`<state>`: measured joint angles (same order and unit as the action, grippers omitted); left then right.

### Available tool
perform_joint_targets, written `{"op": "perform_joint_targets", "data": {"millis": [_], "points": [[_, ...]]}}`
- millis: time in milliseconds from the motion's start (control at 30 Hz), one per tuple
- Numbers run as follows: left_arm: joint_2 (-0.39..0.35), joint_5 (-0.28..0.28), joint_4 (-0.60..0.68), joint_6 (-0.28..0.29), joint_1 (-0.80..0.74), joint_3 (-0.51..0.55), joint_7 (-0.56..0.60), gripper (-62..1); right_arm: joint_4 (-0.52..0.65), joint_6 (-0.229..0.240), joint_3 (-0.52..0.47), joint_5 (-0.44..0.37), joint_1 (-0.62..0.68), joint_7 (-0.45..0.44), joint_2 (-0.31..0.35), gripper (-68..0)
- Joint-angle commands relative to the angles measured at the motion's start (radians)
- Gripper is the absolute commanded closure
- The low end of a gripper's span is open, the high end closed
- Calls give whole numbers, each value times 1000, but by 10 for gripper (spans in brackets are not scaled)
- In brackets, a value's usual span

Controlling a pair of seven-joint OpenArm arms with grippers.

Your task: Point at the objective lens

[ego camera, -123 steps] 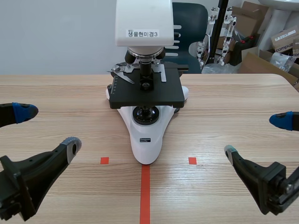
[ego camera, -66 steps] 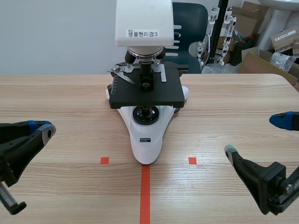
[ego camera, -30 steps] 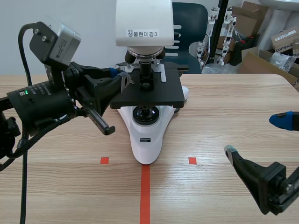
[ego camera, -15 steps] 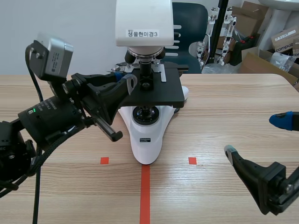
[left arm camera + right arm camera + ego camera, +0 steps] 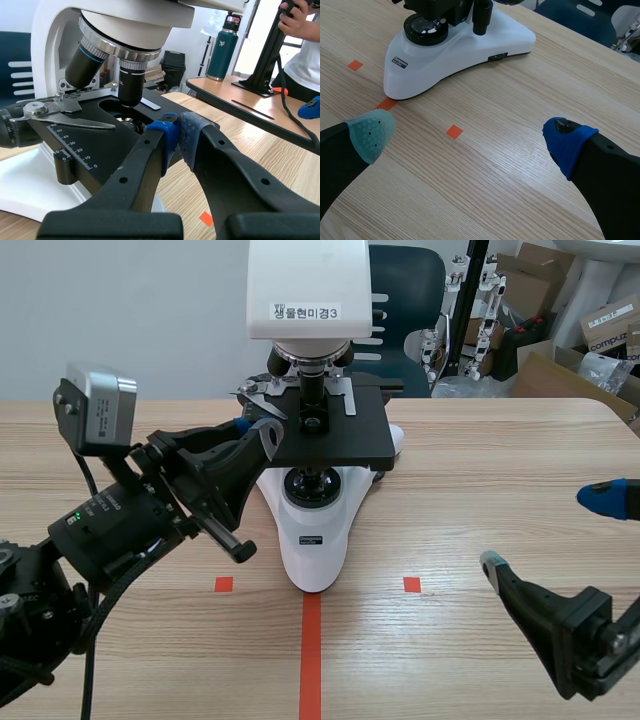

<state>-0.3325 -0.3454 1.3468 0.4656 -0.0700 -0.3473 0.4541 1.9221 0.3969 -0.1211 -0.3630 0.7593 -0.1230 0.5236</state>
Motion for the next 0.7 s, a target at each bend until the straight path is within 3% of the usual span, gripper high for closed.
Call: {"op": "perform_joint_targets", "data": {"millis": [0, 667], "points": [[5, -10, 26, 2, -2, 0, 28, -40, 11, -7, -2, -10, -11, -15, 8, -665], [5, -9, -47, 1, -2, -2, 143, -40, 11, -7, -2, -10, -11, -15, 8, -665]]}}
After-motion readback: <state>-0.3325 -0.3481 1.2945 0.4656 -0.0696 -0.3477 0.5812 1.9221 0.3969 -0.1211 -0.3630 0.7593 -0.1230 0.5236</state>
